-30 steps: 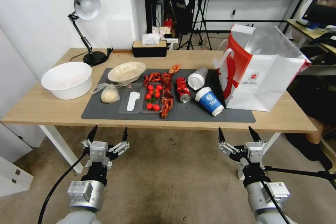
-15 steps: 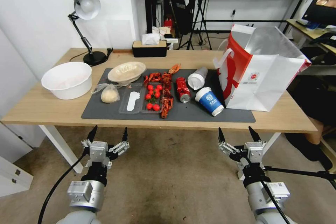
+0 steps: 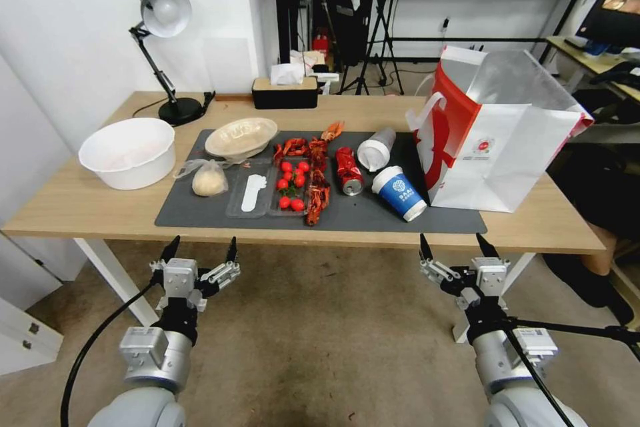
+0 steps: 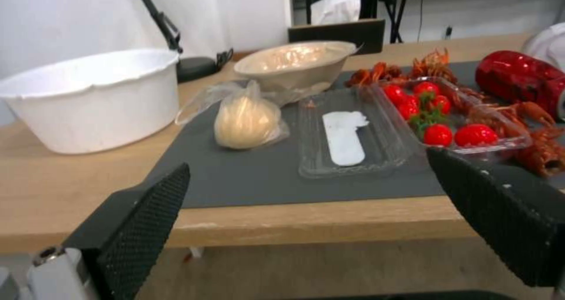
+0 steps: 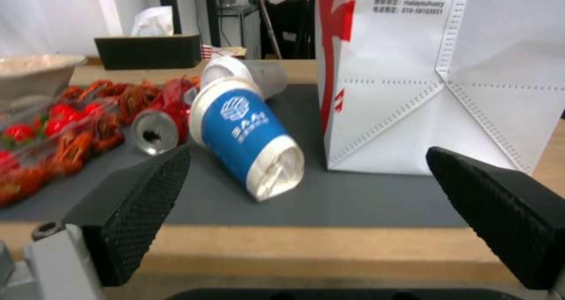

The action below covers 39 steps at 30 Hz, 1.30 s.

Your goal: Pick up the trash from the table and place it into the takeout bag.

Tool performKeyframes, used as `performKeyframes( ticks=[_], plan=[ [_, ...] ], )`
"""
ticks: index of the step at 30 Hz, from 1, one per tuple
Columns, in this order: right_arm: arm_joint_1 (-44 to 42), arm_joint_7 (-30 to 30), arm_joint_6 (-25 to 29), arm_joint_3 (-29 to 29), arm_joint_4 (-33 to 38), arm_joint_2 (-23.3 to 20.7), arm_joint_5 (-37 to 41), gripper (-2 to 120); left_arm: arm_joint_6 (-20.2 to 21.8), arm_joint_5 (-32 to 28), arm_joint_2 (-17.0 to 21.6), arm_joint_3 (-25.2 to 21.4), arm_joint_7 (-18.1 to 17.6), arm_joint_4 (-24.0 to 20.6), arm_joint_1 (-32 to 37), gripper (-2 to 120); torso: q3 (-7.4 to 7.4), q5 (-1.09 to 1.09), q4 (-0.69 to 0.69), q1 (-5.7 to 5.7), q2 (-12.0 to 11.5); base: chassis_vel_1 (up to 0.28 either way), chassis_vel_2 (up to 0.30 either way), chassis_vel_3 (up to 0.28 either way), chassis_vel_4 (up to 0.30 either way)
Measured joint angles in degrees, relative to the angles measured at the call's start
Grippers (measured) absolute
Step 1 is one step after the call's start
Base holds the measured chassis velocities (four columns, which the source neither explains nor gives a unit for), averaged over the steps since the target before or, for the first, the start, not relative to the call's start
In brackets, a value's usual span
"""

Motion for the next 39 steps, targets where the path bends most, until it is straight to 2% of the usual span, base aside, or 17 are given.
performKeyframes(
  ticks=[5, 6, 9, 12, 16, 18, 20, 22, 24, 25, 28, 33, 34, 37, 39],
  plan=[
    [3.98, 1.87, -7.13, 0.98, 0.77, -2.54, 6.15, 100, 6.45, -2.37, -1.27, -2.80, 1.90, -1.68, -1.74, 100, 0.00, 0.00, -0.01, 0.01, 0.00, 0.000, 0.000, 0.000, 0.000],
    [3.98, 1.87, -7.13, 0.98, 0.77, -2.54, 6.15, 100, 6.45, -2.37, -1.27, -2.80, 1.90, -1.68, -1.74, 100, 0.00, 0.00, -0.01, 0.01, 0.00, 0.000, 0.000, 0.000, 0.000],
    [7.51, 3.47, -13.26, 1.84, 1.44, -4.74, 11.50, 100, 6.59, -2.84, -1.60, -3.47, 2.43, -1.90, -1.51, 100, 0.00, 0.00, 0.01, 0.01, 0.00, 0.000, 0.000, 0.000, 0.000],
    [7.99, 3.72, -14.26, 1.93, 1.53, -5.07, 12.33, 100, 6.12, -2.81, -1.74, -3.47, 2.50, -1.90, -1.30, 100, 0.00, 0.00, 0.00, 0.02, 0.00, 0.000, 0.000, 0.000, 0.000],
    [8.03, 3.77, -14.40, 1.95, 1.54, -5.10, 12.44, 100, 5.59, -2.74, -1.65, -3.15, 2.69, -1.63, -1.46, 100, -0.01, 0.01, 0.01, 0.02, 0.00, 0.000, 0.000, 0.000, 0.000],
    [8.18, 3.94, -14.26, 1.78, 1.43, -5.30, 12.82, 100, 5.57, -2.73, -1.40, -2.81, 3.09, -1.30, -1.90, 100, -0.01, 0.00, -0.04, 0.01, 0.00, 0.000, 0.000, 0.000, 0.000],
    [9.29, 4.46, -13.70, 1.07, 0.66, -6.46, 14.23, 100, 5.47, -2.68, -0.77, -2.11, 3.78, -0.44, -2.47, 100, -0.01, 0.00, 0.00, 0.02, 0.00, 0.000, 0.000, 0.000, 0.000],
    [11.20, 5.39, -11.71, -0.46, -1.53, -8.45, 16.73, 100, 5.21, -2.68, -0.30, -1.62, 4.03, 0.29, -2.89, 100, -0.01, -0.02, -0.05, 0.01, 0.00, 0.000, 0.000, 0.000, 0.000],
    [11.20, 5.39, -11.71, -0.46, -1.53, -8.45, 16.73, 100, 5.21, -2.68, -0.30, -1.62, 4.03, 0.29, -2.89, 100, -0.01, -0.02, -0.05, 0.01, 0.00, 0.000, 0.000, 0.000, 0.000],
    [12.57, 5.87, -10.50, -1.45, -2.95, -9.98, 18.21, 100, 5.08, -2.68, -0.10, -1.42, 4.15, 0.55, -3.10, 100, -0.01, 0.00, 0.02, 0.01, 0.00, 0.000, 0.000, 0.000, 0.000],
    [13.61, 6.24, -9.50, -2.12, -3.89, -11.15, 19.19, 100, 4.95, -2.68, 0.06, -1.34, 4.27, 0.85, -3.28, 100, 0.00, 0.03, 0.05, 0.03, -0.01, 0.000, 0.000, 0.000, 0.000],
    [14.44, 6.55, -8.67, -2.64, -4.69, -12.18, 20.04, 100, 4.72, -2.68, 0.20, -1.24, 4.50, 1.17, -3.38, 100, 0.00, -0.02, 0.00, 0.04, 0.00, 0.000, 0.000, 0.000, 0.000],
    [15.18, 6.68, -8.58, -2.93, -5.41, -12.82, 20.59, 100, 4.57, -2.69, 0.24, -1.24, 4.55, 1.26, -3.40, 100, 0.00, 0.00, -0.05, 0.04, 0.00, 0.000, 0.000, 0.000, 0.000],
    [16.66, 6.83, -8.54, -3.53, -6.71, -13.84, 21.28, 100, 4.39, -2.69, 0.23, -1.30, 4.56, 1.32, -3.40, 100, 0.00, 0.02, 0.00, 0.03, -0.01, 0.000, 0.000, 0.000, 0.000],
    [20.15, 7.43, -8.53, -5.50, -9.44, -16.13, 23.87, 100, 4.25, -2.67, 0.14, -1.43, 4.59, 1.32, -3.37, 100, 0.00, 0.00, 0.00, 0.03, 0.01, 0.000, 0.000, 0.000, 0.000]
  ],
)
